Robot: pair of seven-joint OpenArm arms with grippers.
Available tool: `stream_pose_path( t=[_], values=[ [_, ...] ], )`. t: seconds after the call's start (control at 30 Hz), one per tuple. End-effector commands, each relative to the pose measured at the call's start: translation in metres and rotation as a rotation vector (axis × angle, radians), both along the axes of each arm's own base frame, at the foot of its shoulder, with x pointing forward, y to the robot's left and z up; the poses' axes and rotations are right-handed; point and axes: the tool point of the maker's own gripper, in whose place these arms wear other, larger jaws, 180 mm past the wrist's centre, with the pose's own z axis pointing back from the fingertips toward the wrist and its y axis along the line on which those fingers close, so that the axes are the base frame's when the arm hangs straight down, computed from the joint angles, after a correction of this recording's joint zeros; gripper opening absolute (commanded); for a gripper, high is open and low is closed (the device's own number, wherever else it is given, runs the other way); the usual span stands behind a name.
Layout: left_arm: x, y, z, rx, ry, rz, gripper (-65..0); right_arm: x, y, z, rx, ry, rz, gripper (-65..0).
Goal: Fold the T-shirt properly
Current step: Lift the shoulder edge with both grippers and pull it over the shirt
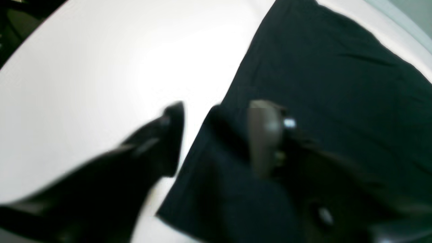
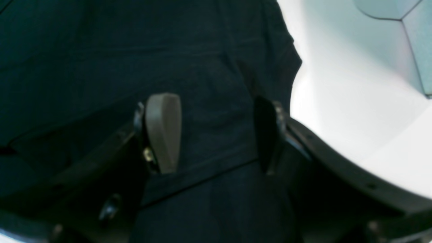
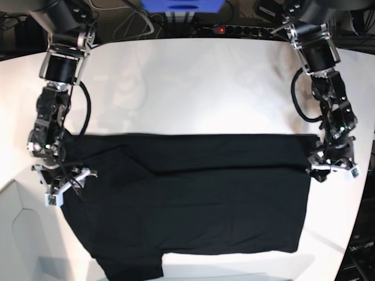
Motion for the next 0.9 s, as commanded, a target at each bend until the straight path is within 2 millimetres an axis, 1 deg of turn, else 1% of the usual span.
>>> stream_pose_path(
  t=[0.0,0.07,0.13,0.27,0.37,0.5,0.63,0.73,0.8,0.87],
  values=[
    [0.006,0.007,0.017,0.026,-0.048,0.006,-26.9,0.011,-0.005,0.022,-0.013,-0.066,-0.003,-29.9],
    [-0.002,0.007,0.010,0.032,-0.032,0.006,-21.4,0.011,-0.006,0.022,-0.013,-0.063,-0.003,-29.9],
    [-0.009,0.007,0.002,0.031,-0.012,0.005,-19.8,0.008,-0.006,0.018,-0.013,-0.056,-0.002,-29.9],
    [-0.028,0.007,-0.022,0.019,0.044,0.011,-19.5,-0.004,-0.005,0.019,-0.030,-0.068,0.004,-29.9],
    [-0.040,0.005,-0.034,0.014,0.072,0.011,-19.4,-0.012,-0.002,0.022,-0.040,-0.081,0.010,-29.9],
    [-0.044,-0.001,-0.040,0.023,0.045,0.021,-19.4,-0.021,-0.001,0.021,-0.052,-0.082,0.016,-29.9],
    [-0.053,-0.001,-0.064,-0.009,0.095,0.033,-19.5,-0.029,-0.002,0.015,-0.057,-0.065,0.015,-29.9],
    [-0.057,0.000,-0.077,-0.026,0.127,0.041,-19.6,-0.032,-0.004,0.012,-0.060,-0.056,0.013,-29.8],
    [-0.058,-0.001,-0.081,-0.032,0.135,0.043,-19.8,-0.034,-0.011,0.016,-0.083,-0.061,0.012,-29.7],
    [-0.058,-0.001,-0.081,-0.031,0.136,0.043,-23.0,-0.039,-0.013,0.017,-0.097,-0.060,0.015,-29.6]
  ],
)
